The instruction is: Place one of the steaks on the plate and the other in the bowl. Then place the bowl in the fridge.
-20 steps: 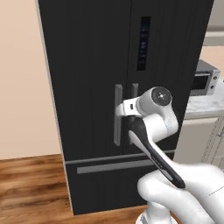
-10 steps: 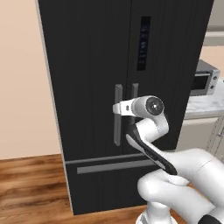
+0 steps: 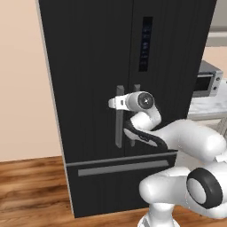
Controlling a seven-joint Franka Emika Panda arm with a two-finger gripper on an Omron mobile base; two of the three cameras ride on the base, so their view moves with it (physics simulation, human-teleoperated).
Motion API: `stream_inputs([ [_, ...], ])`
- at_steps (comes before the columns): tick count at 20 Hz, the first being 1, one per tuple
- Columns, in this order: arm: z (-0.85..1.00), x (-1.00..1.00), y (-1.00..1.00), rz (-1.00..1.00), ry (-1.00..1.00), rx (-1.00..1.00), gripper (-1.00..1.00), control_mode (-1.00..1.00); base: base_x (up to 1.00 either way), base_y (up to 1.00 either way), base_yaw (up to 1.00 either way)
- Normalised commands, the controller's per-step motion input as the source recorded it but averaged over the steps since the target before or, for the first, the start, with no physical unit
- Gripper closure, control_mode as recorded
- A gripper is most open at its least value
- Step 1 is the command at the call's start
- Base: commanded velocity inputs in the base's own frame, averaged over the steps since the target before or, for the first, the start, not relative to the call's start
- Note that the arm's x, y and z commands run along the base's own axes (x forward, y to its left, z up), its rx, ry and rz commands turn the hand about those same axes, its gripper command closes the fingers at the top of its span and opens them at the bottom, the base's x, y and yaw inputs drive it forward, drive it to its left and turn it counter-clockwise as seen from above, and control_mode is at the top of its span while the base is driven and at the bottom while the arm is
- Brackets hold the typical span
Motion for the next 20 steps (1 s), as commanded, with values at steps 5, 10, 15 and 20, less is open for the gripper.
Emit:
stream_inputs([
  [5,-0.04,0.71,0.09,-0.01,0.00,0.00,-1.00,-1.00,0.00,0.00,0.00],
  [10,-0.17,0.68,0.00,-0.01,0.00,0.00,-1.00,-1.00,0.00,0.00,0.00],
  [15,-0.29,0.60,0.01,-0.01,0.00,0.00,-1.00,-1.00,0.00,0.00,0.00],
  [20,-0.12,0.55,0.01,0.00,0.00,0.00,1.00,-1.00,0.00,0.00,0.00],
])
